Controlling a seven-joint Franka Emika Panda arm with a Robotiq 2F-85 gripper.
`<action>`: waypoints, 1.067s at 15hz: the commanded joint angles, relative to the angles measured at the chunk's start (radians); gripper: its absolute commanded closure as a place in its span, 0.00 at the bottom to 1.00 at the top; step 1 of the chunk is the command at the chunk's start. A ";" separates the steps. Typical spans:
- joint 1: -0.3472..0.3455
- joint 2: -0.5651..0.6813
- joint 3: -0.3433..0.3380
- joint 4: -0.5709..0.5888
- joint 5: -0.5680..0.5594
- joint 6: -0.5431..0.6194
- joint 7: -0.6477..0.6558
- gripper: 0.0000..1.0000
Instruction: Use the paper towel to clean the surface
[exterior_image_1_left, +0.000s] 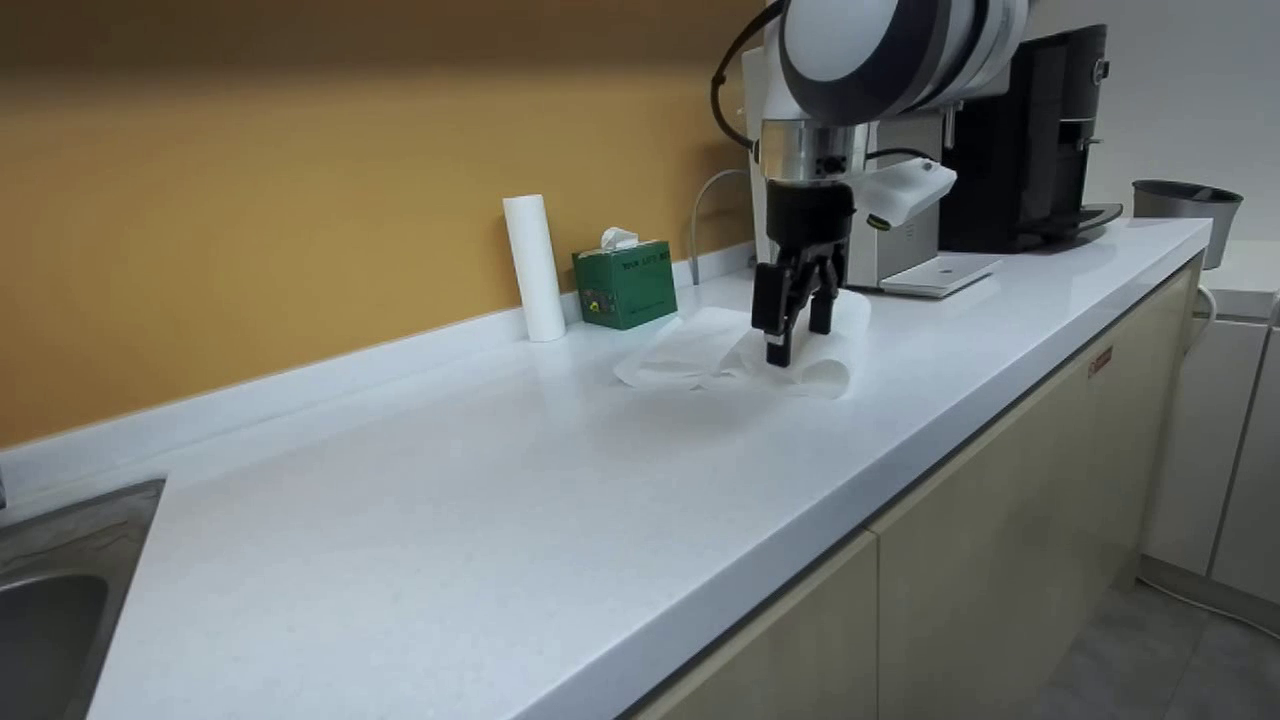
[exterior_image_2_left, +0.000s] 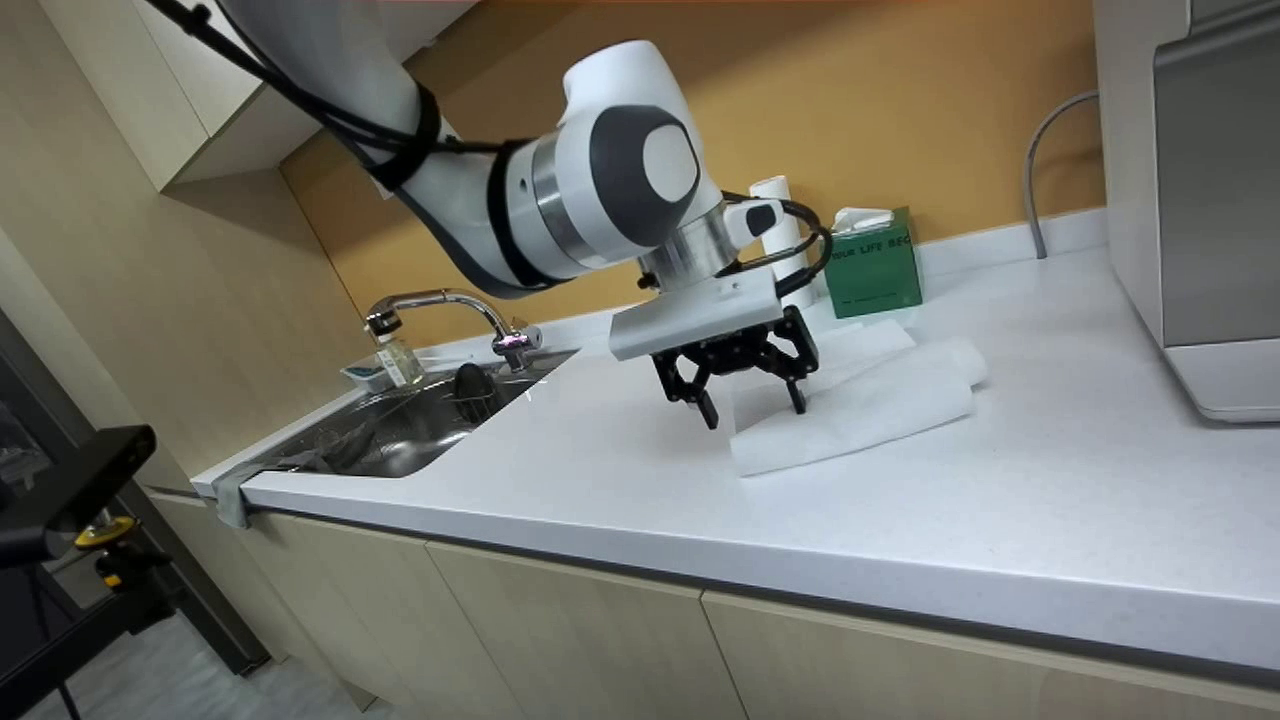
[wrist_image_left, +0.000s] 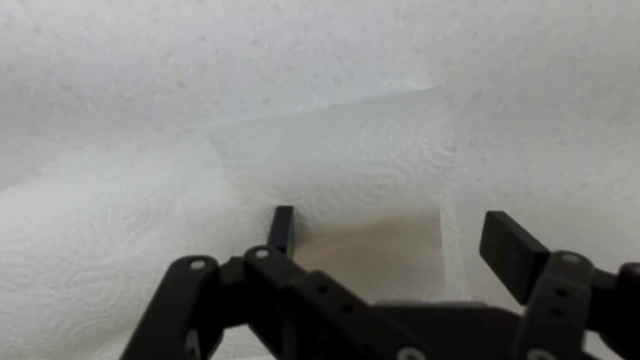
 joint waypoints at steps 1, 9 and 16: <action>0.017 0.036 -0.021 0.052 -0.021 -0.031 0.015 0.33; 0.005 0.072 -0.039 0.052 -0.013 -0.042 0.004 0.90; -0.020 0.005 -0.067 -0.034 0.012 -0.096 0.031 0.99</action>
